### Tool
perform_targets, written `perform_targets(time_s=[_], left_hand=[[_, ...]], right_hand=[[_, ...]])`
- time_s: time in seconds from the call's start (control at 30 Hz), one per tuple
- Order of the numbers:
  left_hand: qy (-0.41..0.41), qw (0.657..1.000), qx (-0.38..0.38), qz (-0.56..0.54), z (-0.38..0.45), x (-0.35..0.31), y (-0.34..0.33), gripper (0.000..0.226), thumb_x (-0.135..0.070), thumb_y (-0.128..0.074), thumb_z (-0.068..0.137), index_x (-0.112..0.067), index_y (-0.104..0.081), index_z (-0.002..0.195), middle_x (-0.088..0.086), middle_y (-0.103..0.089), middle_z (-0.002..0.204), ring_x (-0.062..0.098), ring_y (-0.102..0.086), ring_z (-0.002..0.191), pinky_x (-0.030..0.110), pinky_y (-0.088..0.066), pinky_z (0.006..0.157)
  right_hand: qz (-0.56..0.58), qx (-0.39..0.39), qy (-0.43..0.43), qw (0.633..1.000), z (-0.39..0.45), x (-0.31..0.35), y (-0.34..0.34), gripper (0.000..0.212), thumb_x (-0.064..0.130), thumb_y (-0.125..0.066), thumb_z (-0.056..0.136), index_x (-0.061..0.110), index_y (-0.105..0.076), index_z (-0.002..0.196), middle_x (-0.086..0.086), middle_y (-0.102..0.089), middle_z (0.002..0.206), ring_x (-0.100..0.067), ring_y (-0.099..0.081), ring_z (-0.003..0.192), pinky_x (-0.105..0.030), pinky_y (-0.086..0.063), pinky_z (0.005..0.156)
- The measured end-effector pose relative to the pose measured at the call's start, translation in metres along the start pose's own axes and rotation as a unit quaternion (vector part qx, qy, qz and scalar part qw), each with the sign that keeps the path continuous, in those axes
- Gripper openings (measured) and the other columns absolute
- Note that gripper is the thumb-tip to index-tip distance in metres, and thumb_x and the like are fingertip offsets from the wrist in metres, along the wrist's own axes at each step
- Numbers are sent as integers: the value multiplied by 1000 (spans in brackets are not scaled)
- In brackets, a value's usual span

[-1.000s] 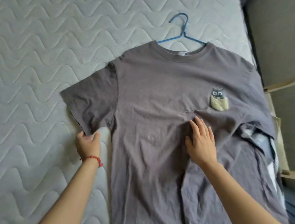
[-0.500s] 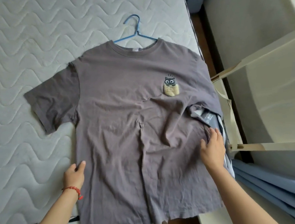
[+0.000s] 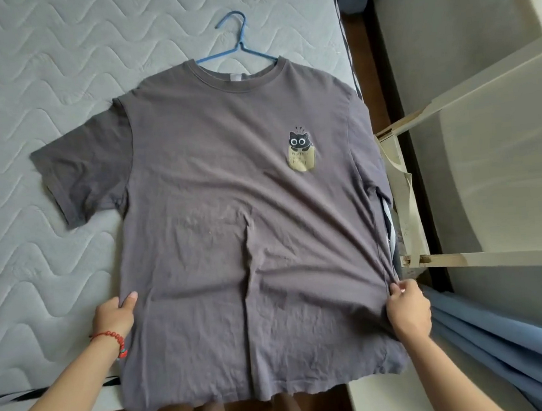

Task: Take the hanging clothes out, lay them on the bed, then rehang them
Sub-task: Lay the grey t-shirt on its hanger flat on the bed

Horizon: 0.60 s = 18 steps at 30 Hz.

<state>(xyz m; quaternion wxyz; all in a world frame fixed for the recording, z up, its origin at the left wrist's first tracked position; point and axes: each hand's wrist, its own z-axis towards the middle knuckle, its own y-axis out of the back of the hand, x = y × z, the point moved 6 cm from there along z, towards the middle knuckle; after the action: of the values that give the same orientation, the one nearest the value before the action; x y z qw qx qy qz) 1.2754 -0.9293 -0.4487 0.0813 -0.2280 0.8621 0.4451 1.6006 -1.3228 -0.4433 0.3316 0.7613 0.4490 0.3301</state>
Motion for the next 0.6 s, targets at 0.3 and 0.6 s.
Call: perform_targets(time_s=[0.3, 0.6], left_hand=[[51, 998, 17, -20, -10, 29, -3, 42, -32, -63, 84, 10, -61, 79, 31, -65, 98, 40, -62, 93, 45, -47, 87], [25, 999, -4, 20, -27, 35, 9, 43, -28, -60, 87, 15, -61, 89, 33, -63, 102, 46, -58, 98, 44, -43, 85]], right_hand=[[170, 65, 26, 983, -9, -10, -7, 35, 43, -53, 89, 9, -60, 87, -9, -56, 85, -28, -52, 89, -34, -36, 71], [50, 166, 101, 980, -11, -18, 5, 42, 26, -68, 81, 9, -40, 55, -6, -44, 54, -21, -39, 57, -34, -28, 55]])
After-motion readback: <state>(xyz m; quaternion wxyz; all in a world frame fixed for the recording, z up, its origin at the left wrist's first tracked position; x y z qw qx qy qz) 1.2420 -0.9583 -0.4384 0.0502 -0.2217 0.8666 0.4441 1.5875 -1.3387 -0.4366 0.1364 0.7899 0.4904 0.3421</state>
